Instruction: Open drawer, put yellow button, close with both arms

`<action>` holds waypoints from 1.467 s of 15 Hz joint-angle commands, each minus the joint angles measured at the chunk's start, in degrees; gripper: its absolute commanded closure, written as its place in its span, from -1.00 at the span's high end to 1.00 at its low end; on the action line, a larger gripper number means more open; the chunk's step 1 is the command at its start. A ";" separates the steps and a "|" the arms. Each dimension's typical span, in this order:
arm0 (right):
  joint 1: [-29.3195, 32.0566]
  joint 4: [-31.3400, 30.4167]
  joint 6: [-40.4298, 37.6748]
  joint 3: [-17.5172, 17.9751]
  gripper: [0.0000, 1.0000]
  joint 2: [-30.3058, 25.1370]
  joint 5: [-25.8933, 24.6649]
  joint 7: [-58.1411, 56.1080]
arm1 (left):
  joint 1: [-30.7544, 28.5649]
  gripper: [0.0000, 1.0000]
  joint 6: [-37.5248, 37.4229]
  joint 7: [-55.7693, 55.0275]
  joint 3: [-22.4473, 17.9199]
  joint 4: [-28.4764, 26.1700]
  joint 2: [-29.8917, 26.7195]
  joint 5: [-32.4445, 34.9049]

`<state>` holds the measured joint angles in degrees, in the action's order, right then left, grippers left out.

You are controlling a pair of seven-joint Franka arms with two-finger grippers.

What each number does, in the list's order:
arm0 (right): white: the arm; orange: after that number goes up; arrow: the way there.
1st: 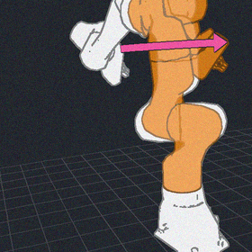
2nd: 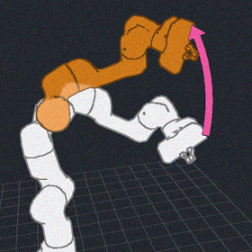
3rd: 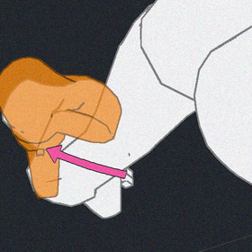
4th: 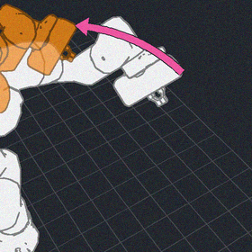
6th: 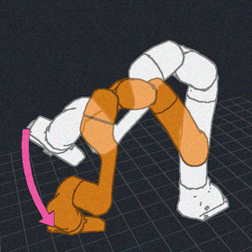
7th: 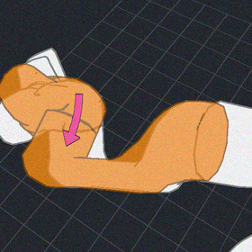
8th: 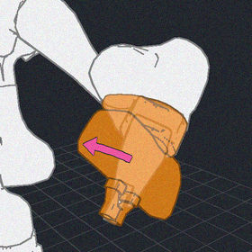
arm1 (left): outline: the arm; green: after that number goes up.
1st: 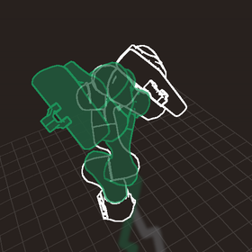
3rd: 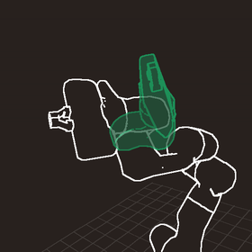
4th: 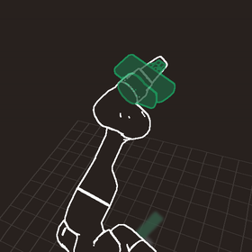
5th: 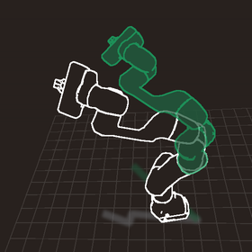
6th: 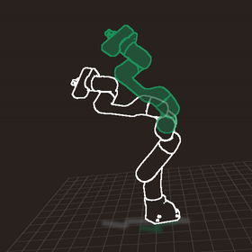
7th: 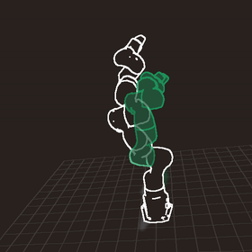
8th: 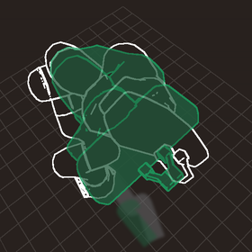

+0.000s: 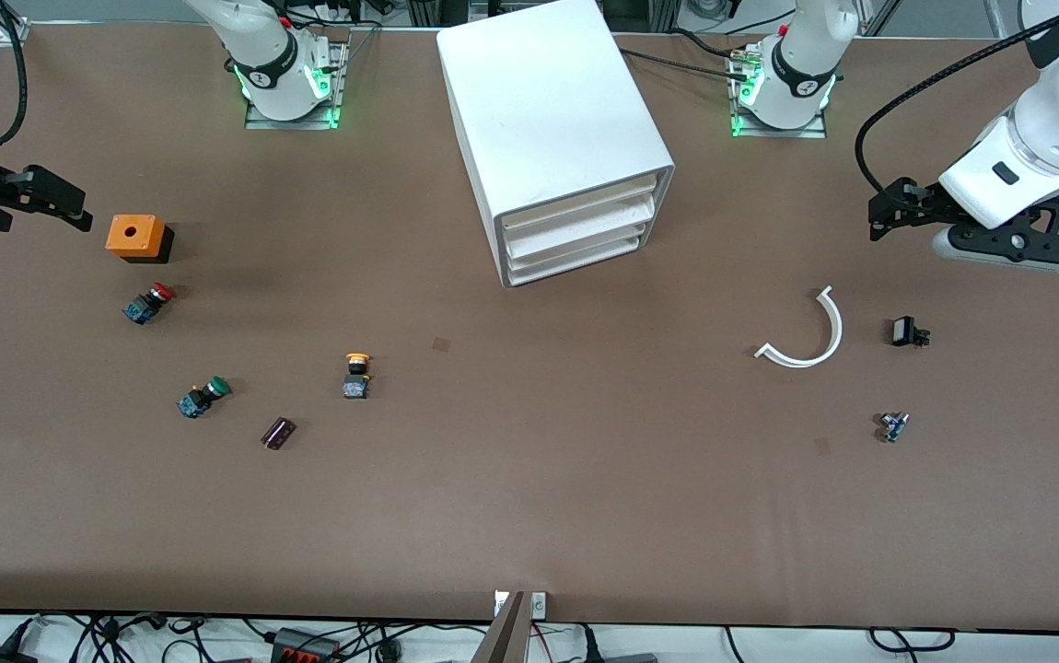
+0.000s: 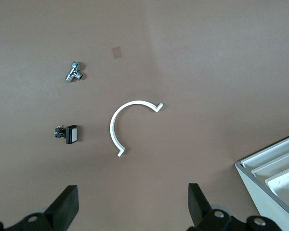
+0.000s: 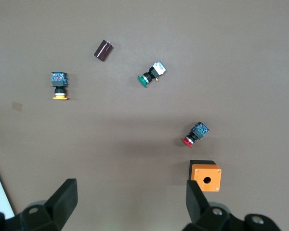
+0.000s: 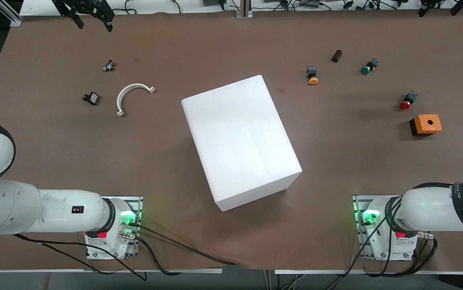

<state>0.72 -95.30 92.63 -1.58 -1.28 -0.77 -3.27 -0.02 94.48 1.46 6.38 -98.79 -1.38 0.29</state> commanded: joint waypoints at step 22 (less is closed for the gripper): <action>-9.51 0.90 12.28 0.96 1.00 17.87 0.42 0.54 | 2.83 1.00 -19.07 2.31 3.81 0.97 5.40 -14.22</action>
<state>-8.24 -95.72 101.26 -0.48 12.63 -0.59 -2.78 3.18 76.84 1.27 10.31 -98.92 0.80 -7.78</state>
